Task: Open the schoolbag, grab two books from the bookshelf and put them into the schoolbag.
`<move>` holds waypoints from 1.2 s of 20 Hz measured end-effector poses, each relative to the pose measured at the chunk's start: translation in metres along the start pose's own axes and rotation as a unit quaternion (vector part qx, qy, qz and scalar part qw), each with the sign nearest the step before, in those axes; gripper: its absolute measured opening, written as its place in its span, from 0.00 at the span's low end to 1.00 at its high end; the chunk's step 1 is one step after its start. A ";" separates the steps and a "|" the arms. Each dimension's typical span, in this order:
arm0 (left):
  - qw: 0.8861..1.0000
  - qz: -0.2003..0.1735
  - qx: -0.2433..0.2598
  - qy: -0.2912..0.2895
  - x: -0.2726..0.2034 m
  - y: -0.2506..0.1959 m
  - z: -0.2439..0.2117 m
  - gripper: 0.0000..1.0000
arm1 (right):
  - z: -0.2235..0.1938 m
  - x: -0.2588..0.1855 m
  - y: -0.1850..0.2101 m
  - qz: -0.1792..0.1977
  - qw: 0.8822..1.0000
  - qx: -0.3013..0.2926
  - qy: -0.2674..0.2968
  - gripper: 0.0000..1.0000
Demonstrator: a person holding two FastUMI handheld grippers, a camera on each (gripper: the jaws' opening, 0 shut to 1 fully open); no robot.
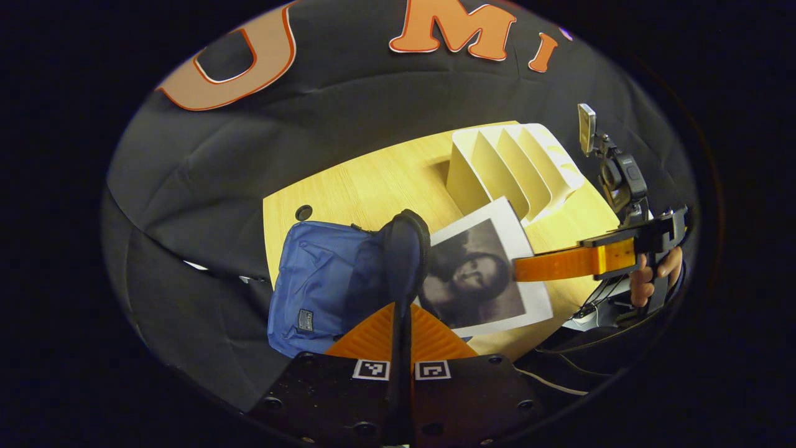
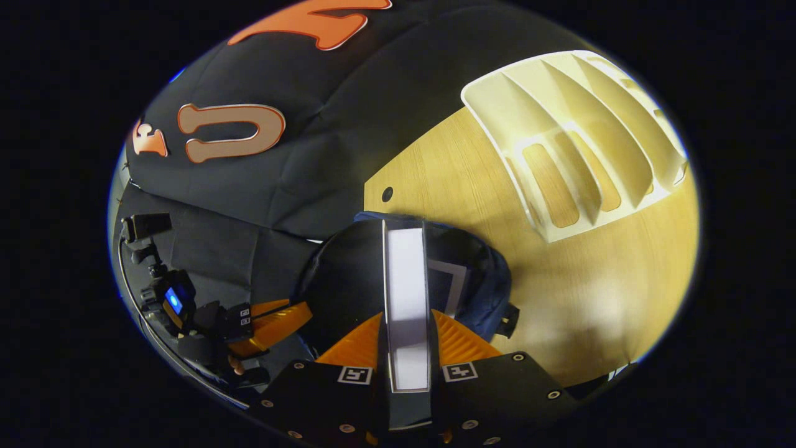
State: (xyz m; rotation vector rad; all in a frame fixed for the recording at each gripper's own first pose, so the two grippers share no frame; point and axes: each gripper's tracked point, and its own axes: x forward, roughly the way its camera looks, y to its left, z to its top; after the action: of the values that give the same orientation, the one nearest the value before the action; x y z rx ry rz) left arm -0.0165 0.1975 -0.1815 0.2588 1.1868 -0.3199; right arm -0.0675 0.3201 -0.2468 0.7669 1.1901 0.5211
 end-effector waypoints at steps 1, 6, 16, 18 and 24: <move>1.000 -0.001 0.000 0.000 0.001 -0.001 -0.001 0.01 | -0.007 0.008 0.000 -0.002 1.000 -0.001 0.008 0.27; 1.000 -0.012 0.016 -0.001 0.002 -0.014 0.000 0.01 | -0.019 0.038 0.007 0.006 1.000 0.026 0.005 0.27; 0.999 -0.024 0.046 -0.010 -0.002 -0.025 0.004 0.01 | -0.028 0.079 0.028 0.030 0.998 0.062 0.008 0.27; 0.998 -0.027 0.056 -0.010 -0.002 -0.030 0.004 0.01 | -0.033 0.088 0.029 0.027 0.997 0.065 0.016 0.27; 0.998 -0.026 0.062 -0.008 0.002 -0.033 0.000 0.01 | -0.038 0.102 0.030 0.007 0.998 0.059 0.020 0.32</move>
State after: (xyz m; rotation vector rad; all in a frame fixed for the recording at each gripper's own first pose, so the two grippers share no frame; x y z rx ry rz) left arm -0.0279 0.1669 -0.1847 0.3333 1.1609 -0.4424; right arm -0.0721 0.4224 -0.2945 0.8692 1.2614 0.4841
